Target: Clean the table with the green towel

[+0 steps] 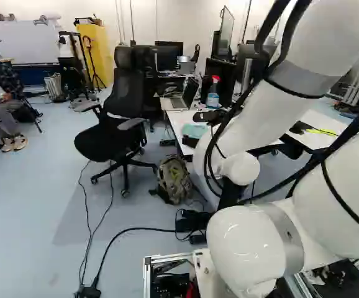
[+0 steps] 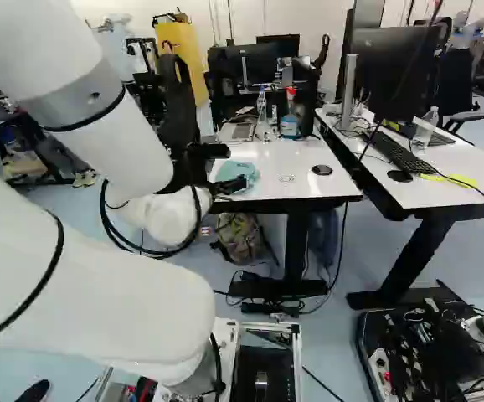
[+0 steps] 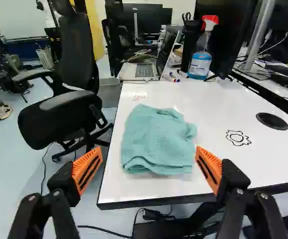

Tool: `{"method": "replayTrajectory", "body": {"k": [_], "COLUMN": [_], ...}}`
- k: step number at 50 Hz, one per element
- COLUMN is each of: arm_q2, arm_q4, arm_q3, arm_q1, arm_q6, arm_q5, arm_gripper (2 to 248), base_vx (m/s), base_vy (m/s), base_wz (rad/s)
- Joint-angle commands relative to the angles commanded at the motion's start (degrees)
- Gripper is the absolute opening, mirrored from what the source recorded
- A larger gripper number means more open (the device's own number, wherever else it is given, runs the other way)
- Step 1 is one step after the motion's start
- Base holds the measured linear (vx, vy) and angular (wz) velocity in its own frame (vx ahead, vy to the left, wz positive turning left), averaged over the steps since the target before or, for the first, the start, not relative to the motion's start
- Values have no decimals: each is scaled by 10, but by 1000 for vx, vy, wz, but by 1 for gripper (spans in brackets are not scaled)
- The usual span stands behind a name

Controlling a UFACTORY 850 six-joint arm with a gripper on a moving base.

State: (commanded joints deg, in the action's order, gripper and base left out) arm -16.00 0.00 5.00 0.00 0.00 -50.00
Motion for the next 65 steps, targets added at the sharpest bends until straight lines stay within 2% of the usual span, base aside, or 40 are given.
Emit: {"method": "replayTrajectory", "body": {"k": [28,65], "arm_q2": [5,70], "arm_q4": [0,0], "arm_q3": [4,106], "arm_q1": [0,-12], "arm_q6": [0,0], "arm_q5": [0,2], "arm_gripper": [247,247], "base_vx": [0,0], "base_vy": [0,0], "base_wz": [0,0]}}
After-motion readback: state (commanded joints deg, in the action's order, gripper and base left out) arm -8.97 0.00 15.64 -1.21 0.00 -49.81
